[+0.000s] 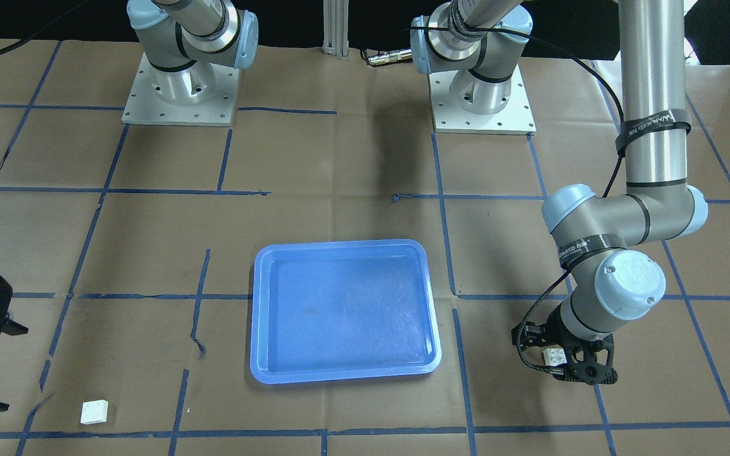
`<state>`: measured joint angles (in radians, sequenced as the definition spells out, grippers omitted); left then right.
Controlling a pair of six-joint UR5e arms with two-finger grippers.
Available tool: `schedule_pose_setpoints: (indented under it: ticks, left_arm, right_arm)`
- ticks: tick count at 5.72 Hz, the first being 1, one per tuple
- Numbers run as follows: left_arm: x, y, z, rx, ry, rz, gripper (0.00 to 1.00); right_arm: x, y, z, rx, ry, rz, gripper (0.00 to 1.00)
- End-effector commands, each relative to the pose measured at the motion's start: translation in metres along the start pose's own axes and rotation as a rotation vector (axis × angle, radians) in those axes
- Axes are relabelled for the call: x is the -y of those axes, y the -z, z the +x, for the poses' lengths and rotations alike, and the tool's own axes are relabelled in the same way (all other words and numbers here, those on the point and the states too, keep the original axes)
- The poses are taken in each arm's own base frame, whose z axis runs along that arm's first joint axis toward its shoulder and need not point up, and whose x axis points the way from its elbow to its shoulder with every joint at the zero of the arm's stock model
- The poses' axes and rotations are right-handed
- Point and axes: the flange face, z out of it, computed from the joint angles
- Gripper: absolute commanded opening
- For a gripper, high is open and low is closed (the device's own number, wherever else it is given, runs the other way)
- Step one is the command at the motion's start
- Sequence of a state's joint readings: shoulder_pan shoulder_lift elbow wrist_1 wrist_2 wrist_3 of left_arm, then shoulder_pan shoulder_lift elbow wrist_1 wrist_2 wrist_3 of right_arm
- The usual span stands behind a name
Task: Assemble white blocks and place on blue tray
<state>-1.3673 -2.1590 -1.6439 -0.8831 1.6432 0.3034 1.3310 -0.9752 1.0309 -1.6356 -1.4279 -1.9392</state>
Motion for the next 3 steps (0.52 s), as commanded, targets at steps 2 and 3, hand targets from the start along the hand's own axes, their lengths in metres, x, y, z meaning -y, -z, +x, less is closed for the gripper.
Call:
schedule_pose_setpoints:
  ticks: [2, 3]
  left_arm:
    - [0.003, 0.005, -0.016, 0.002, 0.018, 0.015, 0.90]
    - [0.004, 0.004, -0.016, 0.001, 0.018, 0.016, 0.90]
  right_arm:
    - [-0.072, -0.086, 0.025, -0.017, -0.004, 0.283, 1.00]
    - [-0.089, -0.119, 0.026, -0.022, 0.021, 0.358, 1.00]
